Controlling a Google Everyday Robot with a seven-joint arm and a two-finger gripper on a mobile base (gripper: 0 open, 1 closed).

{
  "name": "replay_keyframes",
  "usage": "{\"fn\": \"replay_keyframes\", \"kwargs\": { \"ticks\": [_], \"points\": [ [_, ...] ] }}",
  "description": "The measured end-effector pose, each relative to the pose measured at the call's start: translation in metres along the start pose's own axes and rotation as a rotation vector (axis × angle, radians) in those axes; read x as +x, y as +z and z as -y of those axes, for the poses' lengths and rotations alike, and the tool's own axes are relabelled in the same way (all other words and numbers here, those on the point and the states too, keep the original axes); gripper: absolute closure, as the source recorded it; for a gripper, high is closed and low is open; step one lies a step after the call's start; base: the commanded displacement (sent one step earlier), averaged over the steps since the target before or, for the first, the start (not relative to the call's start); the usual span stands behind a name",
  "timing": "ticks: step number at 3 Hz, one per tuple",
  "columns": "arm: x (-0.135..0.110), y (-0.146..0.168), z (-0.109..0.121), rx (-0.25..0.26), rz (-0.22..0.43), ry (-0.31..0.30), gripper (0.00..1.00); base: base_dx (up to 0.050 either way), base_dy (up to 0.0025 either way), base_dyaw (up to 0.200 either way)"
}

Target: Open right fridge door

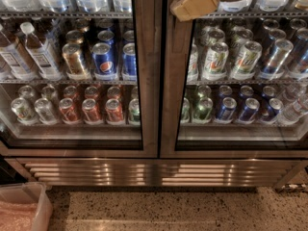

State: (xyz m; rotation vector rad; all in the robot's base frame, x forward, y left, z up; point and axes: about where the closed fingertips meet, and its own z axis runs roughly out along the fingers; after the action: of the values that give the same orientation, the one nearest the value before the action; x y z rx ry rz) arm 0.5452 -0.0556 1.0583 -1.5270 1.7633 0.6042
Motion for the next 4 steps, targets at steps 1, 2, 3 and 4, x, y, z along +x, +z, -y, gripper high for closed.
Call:
{"fn": "replay_keyframes", "kwargs": {
  "ticks": [1,2,3,4],
  "points": [
    [-0.0023,-0.0008,-0.0025,-0.013,0.006,0.005,1.0,0.0,0.0,0.0],
    [-0.002,-0.0008,0.0003,-0.013,0.006,0.005,1.0,0.0,0.0,0.0],
    [-0.0021,-0.0018,0.0004,-0.008,0.005,0.017,1.0,0.0,0.0,0.0],
    [-0.0022,-0.0018,0.0003,-0.009,0.006,0.017,1.0,0.0,0.0,0.0]
  ]
}}
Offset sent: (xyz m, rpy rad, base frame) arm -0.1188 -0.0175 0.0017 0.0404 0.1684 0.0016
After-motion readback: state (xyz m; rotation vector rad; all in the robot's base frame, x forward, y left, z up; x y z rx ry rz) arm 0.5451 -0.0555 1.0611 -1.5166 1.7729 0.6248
